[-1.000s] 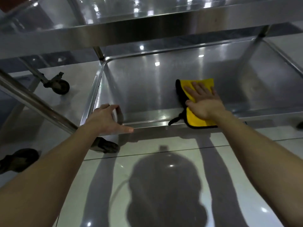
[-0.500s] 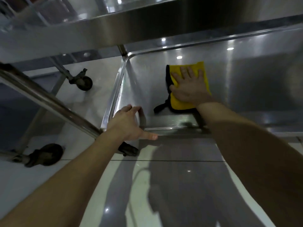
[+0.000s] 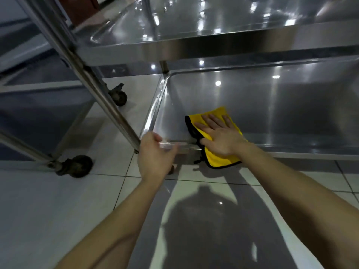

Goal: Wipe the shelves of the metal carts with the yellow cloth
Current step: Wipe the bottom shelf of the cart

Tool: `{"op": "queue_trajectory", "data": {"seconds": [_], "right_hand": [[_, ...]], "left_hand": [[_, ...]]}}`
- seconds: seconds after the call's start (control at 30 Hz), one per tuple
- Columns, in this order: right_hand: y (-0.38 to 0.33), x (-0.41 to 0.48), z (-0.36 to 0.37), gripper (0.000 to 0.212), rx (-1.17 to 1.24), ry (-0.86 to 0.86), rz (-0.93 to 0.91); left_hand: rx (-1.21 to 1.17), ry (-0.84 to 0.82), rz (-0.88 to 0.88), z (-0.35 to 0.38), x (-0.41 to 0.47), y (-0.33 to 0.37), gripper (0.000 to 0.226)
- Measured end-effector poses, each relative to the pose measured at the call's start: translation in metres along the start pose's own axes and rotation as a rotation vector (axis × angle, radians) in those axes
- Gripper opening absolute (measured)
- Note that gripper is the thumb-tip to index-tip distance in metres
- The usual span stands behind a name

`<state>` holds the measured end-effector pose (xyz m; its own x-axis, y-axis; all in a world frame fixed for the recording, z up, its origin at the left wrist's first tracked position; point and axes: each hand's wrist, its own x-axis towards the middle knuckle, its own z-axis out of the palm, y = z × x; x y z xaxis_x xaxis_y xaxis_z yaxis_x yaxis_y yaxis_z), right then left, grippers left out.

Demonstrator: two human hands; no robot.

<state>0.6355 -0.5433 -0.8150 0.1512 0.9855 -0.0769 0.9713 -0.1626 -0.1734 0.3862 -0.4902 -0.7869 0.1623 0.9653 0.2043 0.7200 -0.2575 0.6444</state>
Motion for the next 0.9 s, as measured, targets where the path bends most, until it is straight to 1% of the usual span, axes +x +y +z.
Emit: {"op": "queue_trajectory", "data": {"seconds": [0.03, 0.07, 0.1, 0.13, 0.17, 0.2, 0.23, 0.27, 0.3, 0.33, 0.4, 0.6, 0.7, 0.8, 0.9], "right_hand": [[0.001, 0.0, 0.001, 0.082, 0.0, 0.0, -0.001], [0.002, 0.0, 0.001, 0.081, 0.0, 0.004, -0.001], [0.003, 0.001, 0.002, 0.08, -0.002, 0.006, 0.003], [0.004, 0.003, 0.002, 0.079, -0.005, 0.008, 0.01], [0.005, 0.004, 0.003, 0.079, -0.007, 0.01, 0.018], [0.005, 0.007, 0.004, 0.079, -0.008, 0.011, 0.025], [0.004, 0.01, 0.006, 0.079, -0.01, 0.013, 0.033], [0.004, 0.015, 0.007, 0.079, -0.011, 0.017, 0.043], [0.003, 0.021, 0.009, 0.079, -0.011, 0.024, 0.057], [0.003, 0.029, 0.009, 0.08, -0.013, 0.03, 0.072], [0.002, 0.053, 0.01, 0.081, -0.025, 0.036, 0.105], [-0.02, 0.163, -0.003, 0.086, 0.027, 0.107, 0.213], [-0.052, 0.213, -0.007, 0.082, 0.022, 0.081, 0.211], [-0.091, 0.225, -0.004, 0.079, 0.001, 0.033, 0.147], [-0.117, 0.199, 0.003, 0.075, 0.014, 0.049, 0.085]], "left_hand": [[-0.105, 0.126, -0.104, -0.009, -0.002, -0.007, 0.06], [-0.197, 0.242, -0.205, -0.02, 0.001, -0.013, 0.062], [-0.267, 0.332, -0.272, -0.031, 0.008, -0.018, 0.068], [-0.319, 0.372, -0.286, -0.042, 0.018, -0.022, 0.076], [-0.359, 0.353, -0.261, -0.052, 0.029, -0.023, 0.083], [-0.386, 0.291, -0.216, -0.061, 0.039, -0.022, 0.084], [-0.397, 0.212, -0.159, -0.068, 0.047, -0.021, 0.075], [-0.391, 0.153, -0.103, -0.072, 0.055, -0.02, 0.058], [-0.378, 0.129, -0.063, -0.072, 0.061, -0.021, 0.04], [-0.372, 0.127, -0.041, -0.071, 0.066, -0.021, 0.027], [-0.375, 0.129, -0.033, -0.068, 0.07, -0.021, 0.017], [-0.336, 0.169, 0.043, -0.065, 0.069, -0.028, 0.009], [-0.353, 0.151, 0.066, -0.065, 0.072, -0.033, 0.006], [-0.351, 0.162, 0.056, -0.065, 0.072, -0.035, 0.008], [-0.358, 0.174, 0.038, -0.063, 0.073, -0.033, 0.01]]}}
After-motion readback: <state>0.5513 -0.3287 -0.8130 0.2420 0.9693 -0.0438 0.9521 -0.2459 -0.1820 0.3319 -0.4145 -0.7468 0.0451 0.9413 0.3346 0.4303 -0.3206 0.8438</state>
